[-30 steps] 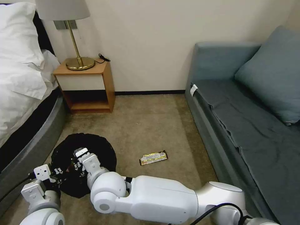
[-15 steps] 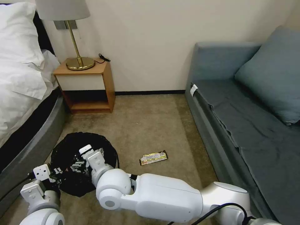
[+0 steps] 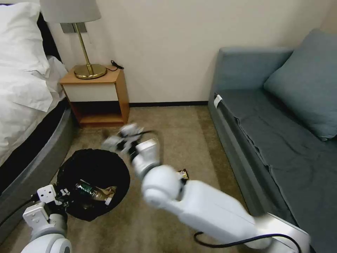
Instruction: Pick up the trash bin, then pick up the garbage on the floor and place it into the trash bin.
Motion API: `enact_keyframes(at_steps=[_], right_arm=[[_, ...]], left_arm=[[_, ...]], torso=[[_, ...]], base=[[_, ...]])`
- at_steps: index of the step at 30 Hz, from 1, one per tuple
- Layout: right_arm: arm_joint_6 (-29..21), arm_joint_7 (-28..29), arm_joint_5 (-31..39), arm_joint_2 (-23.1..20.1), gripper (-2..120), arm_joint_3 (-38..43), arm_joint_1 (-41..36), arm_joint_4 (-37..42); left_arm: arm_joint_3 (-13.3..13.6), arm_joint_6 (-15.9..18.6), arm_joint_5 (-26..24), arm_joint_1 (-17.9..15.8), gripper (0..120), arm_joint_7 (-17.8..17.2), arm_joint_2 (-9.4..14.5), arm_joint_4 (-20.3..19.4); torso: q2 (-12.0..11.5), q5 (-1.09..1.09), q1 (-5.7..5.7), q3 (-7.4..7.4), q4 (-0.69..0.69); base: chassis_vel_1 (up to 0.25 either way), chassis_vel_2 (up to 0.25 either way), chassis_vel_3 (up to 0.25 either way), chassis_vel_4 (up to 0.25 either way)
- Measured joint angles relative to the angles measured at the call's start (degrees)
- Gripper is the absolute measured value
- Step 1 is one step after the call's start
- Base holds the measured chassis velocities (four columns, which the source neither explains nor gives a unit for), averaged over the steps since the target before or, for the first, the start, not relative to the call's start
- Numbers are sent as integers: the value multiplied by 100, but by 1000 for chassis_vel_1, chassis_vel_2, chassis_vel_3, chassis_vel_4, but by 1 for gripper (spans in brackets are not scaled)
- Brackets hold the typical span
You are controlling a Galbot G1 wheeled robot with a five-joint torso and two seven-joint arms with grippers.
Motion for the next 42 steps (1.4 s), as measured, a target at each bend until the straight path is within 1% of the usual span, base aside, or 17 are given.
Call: enact_keyframes(at_steps=[1,2,3,4,5,7,8,9,10,11,12,14,15,16,20,29,42], right_arm=[[45,-93,-283,-341,100,570,-390,349],[57,-143,-448,-591,100,894,-733,555],[57,-143,-448,-591,100,894,-733,555],[58,-169,-592,-783,100,1125,-1039,708],[84,-219,-900,-1032,100,1572,-1579,960],[158,-250,-1279,-1171,100,2172,-2263,1241],[158,-250,-1279,-1171,100,2172,-2263,1241],[212,-275,-1432,-1178,100,2395,-2594,1350],[251,-291,-1514,-1173,100,2523,-2796,1411],[448,-340,-1816,-984,100,2995,-3667,1637],[559,-370,-1951,-835,100,3118,-4016,1684],[589,-377,-1992,-790,100,3151,-4107,1691],[758,-441,-2222,-580,100,3251,-4482,1699],[874,-461,-2365,-469,100,3261,-4631,1664],[1065,-527,-2575,-378,100,3224,-4746,1539],[1074,-534,-2537,-414,100,3179,-4638,1483],[1109,-512,-2509,-465,100,3159,-4577,1435]], left_arm=[[-4,-13,-4,-7,2,9,5,22],[-13,-24,-5,-11,2,6,10,36],[-13,-24,-5,-11,2,6,10,36],[-19,-36,-5,-15,2,4,12,48],[-28,-57,-14,-22,2,8,15,74],[-45,-91,-23,-27,2,9,15,102],[-45,-91,-23,-27,2,9,15,102],[-55,-106,-32,-27,2,10,14,106],[-64,-109,-41,-27,2,8,15,108],[-83,-125,-77,-27,2,7,16,108],[-89,-125,-93,-27,2,8,20,108],[-91,-126,-97,-27,2,8,20,108],[-103,-128,-116,-34,2,9,30,108],[-110,-129,-139,-40,2,9,36,103],[-155,-129,-201,-47,2,9,58,88],[-153,-126,-218,-13,2,7,40,23],[-133,-125,-177,23,2,2,-12,-34]], torso=[[1,0,0,-1,3],[1,-1,0,0,0],[1,-1,0,0,0],[0,0,0,0,0],[0,2,0,0,-2],[1,-2,0,-1,-4],[1,-2,0,-1,-4],[0,-1,0,-1,-1],[1,1,0,-1,-1],[1,-3,0,-1,0],[1,-1,-1,-1,-1],[1,-1,0,-1,-2],[1,-1,-1,-1,-2],[1,-4,-1,-1,-1],[1,-3,0,-1,1],[1,-3,0,-1,1],[1,-3,0,0,1]], base=[[0,0,0,0],[0,0,0,0],[0,0,0,0],[0,0,0,0],[0,0,0,0],[0,0,0,0],[0,0,0,0],[0,0,0,0],[0,0,0,0],[0,0,0,0],[0,0,0,0],[0,0,0,0],[0,0,0,0],[0,0,0,0],[0,0,0,0],[0,0,0,0],[-65,64,72,-64]])
